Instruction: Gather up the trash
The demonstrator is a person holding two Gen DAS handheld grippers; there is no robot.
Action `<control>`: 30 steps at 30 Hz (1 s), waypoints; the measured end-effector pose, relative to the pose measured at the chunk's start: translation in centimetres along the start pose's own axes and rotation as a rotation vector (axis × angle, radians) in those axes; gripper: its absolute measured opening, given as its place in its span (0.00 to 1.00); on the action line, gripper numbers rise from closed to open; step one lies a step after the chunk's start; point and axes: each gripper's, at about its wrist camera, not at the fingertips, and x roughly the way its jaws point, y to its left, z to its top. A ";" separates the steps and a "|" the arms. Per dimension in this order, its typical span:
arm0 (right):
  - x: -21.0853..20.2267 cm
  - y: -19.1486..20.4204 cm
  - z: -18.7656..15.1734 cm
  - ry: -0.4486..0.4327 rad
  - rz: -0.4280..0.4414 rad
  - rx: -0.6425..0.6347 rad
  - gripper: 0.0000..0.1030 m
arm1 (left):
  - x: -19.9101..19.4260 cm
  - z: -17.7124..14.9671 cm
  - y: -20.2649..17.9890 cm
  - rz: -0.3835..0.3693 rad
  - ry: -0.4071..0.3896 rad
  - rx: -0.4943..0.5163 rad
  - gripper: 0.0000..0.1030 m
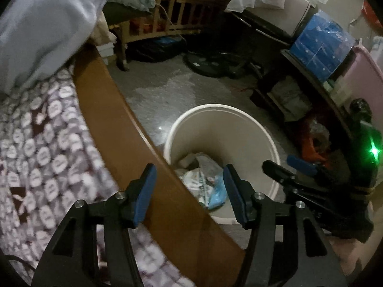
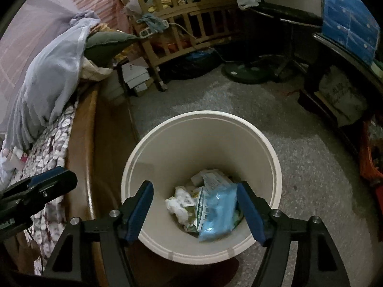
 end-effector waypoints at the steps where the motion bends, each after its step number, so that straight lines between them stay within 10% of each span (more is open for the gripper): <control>1: -0.5 0.4 -0.2 -0.018 -0.009 -0.014 0.68 | -0.3 -0.2 -0.1 0.017 -0.009 0.007 0.55; 30: -13.6 8.7 -1.7 -0.371 -0.064 -0.152 0.70 | -12.5 -3.6 2.9 0.171 -0.324 -0.043 0.55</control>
